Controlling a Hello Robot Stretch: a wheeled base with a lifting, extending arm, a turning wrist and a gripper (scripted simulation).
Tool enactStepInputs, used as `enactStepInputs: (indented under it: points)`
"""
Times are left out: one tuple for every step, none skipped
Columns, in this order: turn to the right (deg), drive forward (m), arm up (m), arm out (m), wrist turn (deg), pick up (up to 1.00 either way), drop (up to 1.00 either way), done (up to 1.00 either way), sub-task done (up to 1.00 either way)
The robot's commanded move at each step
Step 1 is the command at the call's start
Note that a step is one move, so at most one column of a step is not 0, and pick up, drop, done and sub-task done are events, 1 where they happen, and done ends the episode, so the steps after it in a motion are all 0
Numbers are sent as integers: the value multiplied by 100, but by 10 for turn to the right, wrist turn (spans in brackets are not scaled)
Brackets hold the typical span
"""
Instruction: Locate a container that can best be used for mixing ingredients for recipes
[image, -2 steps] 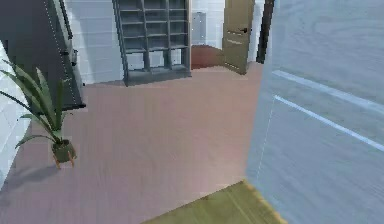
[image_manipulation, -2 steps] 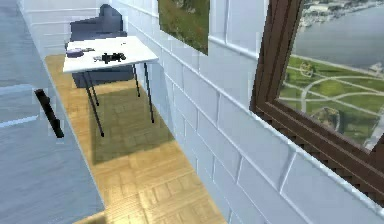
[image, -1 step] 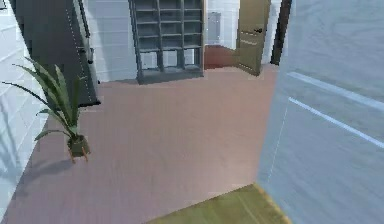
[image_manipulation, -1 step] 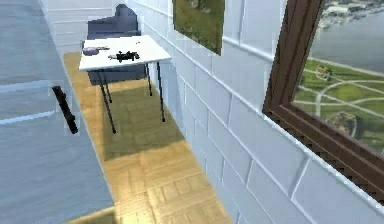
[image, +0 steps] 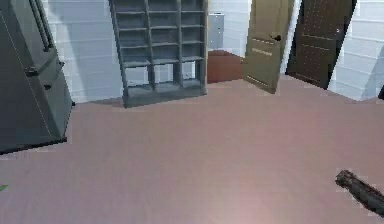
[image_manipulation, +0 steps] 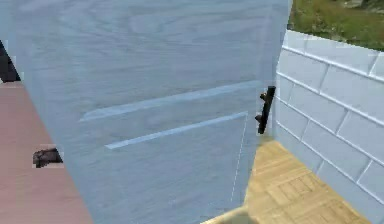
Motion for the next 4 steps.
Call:
enactStepInputs:
  points:
    - [0,45,0,0,0,0,0,0,0]
    - [270,0,0,0,0,0,0,0,0]
    - [0,100,0,0,0,0,0,0,0]
    - [0,50,0,0,0,0,0,0,0]
